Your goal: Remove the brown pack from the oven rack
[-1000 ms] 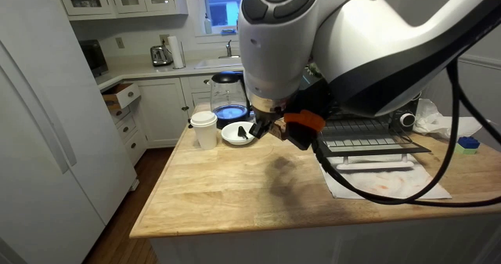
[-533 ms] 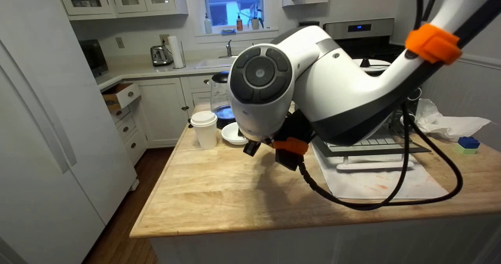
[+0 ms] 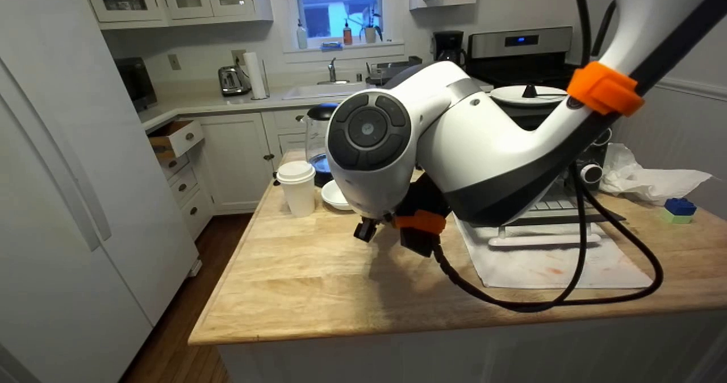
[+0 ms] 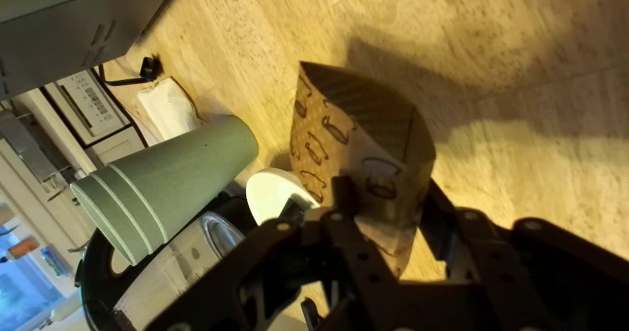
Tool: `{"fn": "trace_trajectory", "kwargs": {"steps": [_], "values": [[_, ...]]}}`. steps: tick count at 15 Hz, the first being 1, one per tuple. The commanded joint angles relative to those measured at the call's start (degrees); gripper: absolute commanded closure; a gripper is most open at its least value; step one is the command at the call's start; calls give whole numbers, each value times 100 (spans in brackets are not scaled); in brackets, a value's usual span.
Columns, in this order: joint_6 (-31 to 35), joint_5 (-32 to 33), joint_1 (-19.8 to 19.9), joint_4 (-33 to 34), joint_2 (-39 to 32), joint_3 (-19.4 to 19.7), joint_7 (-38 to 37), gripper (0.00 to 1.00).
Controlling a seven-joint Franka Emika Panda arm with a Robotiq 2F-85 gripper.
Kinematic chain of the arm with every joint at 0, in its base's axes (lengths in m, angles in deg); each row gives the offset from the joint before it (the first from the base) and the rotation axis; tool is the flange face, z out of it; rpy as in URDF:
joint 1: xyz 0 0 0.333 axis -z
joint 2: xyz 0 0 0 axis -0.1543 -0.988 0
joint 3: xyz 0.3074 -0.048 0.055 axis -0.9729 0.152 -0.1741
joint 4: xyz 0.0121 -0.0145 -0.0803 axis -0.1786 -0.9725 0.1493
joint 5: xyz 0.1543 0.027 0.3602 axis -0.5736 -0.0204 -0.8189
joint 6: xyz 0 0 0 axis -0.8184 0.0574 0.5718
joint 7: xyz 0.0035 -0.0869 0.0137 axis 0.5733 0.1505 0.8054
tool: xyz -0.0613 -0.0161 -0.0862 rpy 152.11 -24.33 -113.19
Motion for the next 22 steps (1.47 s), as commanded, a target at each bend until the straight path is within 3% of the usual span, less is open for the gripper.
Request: {"fn": "trace_trajectory", "kwargs": {"steps": [1,4,6,7,13,18,19,20,22], "values": [[25,-887,174,-187,356,-185,691,30],[52,-1952,290,-343,647,-285,1647,8],[-35,-2736,327,-345,795,-265,2134,0],[-71,-3193,581,-346,864,-450,2408,0],[-81,-5996,1371,-400,1347,-291,4118,0],[-316,-8238,2481,-749,1851,-595,5756,0],[-354,-8607,2604,-916,2026,-566,6013,0],[-300,-8974,2328,-1148,2261,-130,6255,0],[-210,-9356,2317,-1610,2743,89,6559,0]]}}
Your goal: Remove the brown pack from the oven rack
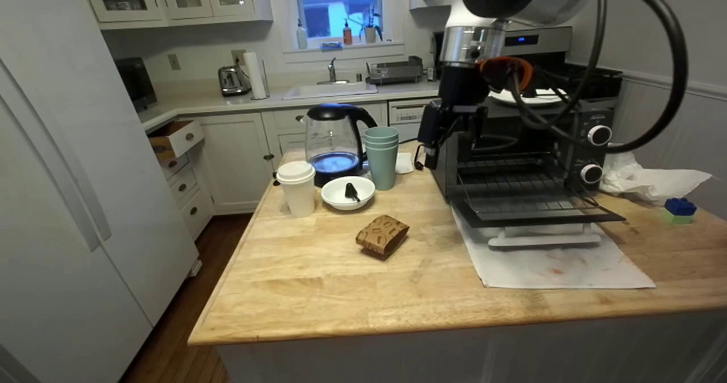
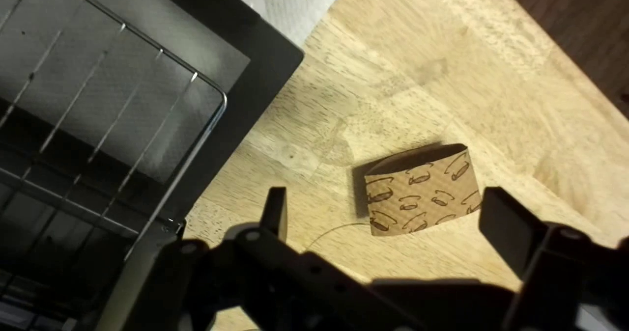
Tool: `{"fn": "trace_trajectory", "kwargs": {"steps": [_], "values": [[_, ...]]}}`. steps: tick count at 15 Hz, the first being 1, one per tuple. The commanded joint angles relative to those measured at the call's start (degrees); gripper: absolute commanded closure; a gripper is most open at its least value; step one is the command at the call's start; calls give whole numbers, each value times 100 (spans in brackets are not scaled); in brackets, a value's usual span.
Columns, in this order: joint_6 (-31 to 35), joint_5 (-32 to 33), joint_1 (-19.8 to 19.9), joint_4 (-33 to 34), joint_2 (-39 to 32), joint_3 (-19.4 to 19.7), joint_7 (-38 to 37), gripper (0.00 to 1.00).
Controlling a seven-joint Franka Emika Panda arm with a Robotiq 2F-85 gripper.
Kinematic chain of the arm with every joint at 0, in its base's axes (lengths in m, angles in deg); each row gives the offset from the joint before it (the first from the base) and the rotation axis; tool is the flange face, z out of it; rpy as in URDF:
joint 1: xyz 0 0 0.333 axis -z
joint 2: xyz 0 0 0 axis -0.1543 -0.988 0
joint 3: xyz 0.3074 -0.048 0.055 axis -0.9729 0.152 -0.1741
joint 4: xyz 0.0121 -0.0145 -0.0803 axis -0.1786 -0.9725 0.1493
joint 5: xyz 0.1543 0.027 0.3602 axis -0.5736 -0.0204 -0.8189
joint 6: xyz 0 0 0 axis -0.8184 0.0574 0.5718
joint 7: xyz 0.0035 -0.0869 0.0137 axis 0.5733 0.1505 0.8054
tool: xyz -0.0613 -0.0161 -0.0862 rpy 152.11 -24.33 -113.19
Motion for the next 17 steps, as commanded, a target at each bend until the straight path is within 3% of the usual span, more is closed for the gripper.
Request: {"fn": "trace_trajectory", "kwargs": {"steps": [1,5,10,11,17], "values": [[161,-743,-153,-1141,1208,437,542,0],[614,-429,-373,-2119,2450,823,-105,0],[498,669,-82,-2887,3751,746,-2021,0],[450,384,-310,-2463,3188,938,-1427,0],[442,438,-334,-2553,3259,954,-1505,0]]}}
